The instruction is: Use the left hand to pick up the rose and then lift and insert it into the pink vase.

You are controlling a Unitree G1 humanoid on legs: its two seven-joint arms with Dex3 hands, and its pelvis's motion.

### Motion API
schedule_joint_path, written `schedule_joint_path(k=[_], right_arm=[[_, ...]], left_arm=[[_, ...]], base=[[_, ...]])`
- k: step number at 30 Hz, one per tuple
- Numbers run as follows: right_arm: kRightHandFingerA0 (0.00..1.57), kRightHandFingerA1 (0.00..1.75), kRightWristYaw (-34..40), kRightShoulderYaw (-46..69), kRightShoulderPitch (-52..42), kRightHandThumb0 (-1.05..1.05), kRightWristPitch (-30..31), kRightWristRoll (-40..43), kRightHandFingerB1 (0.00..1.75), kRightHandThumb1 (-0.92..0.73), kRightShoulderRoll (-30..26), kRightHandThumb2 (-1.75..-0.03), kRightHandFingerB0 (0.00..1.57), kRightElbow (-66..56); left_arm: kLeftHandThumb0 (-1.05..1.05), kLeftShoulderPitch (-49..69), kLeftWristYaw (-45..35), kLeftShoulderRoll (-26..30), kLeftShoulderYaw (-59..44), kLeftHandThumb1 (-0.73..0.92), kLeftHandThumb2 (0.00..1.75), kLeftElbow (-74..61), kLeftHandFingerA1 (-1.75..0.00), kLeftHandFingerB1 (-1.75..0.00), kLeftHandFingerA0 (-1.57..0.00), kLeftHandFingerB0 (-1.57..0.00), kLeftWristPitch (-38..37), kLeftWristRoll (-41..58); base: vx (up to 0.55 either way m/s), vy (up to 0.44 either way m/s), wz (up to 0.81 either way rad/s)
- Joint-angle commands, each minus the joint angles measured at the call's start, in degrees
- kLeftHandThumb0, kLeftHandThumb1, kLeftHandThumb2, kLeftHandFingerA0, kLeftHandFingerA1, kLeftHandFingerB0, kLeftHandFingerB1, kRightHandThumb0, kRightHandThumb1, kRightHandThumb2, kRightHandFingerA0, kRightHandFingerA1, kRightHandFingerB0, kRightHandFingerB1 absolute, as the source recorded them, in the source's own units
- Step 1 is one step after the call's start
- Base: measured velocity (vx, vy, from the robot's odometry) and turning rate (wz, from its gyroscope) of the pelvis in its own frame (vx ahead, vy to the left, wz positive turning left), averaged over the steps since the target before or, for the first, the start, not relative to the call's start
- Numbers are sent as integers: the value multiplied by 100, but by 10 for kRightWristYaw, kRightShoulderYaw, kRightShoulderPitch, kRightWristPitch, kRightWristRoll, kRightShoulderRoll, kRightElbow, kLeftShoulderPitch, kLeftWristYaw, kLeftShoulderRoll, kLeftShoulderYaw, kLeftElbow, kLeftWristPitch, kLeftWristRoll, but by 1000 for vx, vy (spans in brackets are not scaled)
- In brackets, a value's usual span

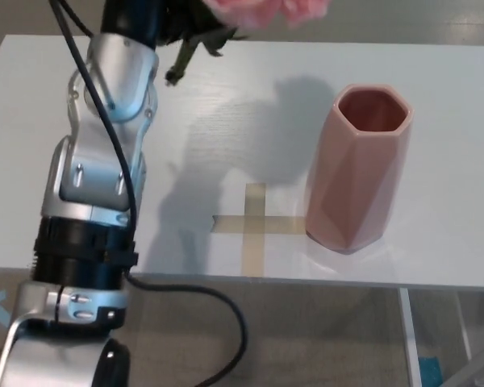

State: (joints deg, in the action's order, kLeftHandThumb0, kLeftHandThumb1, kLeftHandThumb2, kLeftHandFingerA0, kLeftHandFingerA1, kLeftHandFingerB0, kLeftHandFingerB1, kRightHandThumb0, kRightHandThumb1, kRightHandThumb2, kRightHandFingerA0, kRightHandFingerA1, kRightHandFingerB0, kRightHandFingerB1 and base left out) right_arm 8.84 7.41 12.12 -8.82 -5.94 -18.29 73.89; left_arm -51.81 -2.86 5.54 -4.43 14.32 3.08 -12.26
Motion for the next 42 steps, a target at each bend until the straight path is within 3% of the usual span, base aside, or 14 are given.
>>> schedule_joint_path(k=[1,2,4,15,42], right_arm=[[72,44,-8,1,-4,-26,3,3,41,-64,-7,-58,61,4],[72,44,-8,1,-4,-26,3,3,41,-64,-7,-58,61,4],[72,44,-9,-2,-5,-27,3,-1,41,-64,-9,-58,61,5],[71,44,-10,-4,-3,-28,5,-2,41,-63,-10,-59,60,5],[71,44,-15,-1,4,-27,7,3,41,-63,-7,-58,61,3]], left_arm=[[-20,-38,-32,-25,-34,84,66,-32,-126,-76,-100,-83,134,100],[-20,-38,-33,-25,-34,84,66,-33,-126,-76,-100,-83,136,100],[-22,-92,-29,-35,-73,82,65,-39,-127,-72,-108,-85,222,150],[-22,-141,-37,-45,-95,80,65,-59,-136,-73,-108,-86,290,190],[-21,-231,-33,-67,-52,81,65,-68,-132,-75,-109,-83,365,240]], base=[[0,0,0],[0,0,0],[0,0,0],[0,0,0],[0,0,0]])
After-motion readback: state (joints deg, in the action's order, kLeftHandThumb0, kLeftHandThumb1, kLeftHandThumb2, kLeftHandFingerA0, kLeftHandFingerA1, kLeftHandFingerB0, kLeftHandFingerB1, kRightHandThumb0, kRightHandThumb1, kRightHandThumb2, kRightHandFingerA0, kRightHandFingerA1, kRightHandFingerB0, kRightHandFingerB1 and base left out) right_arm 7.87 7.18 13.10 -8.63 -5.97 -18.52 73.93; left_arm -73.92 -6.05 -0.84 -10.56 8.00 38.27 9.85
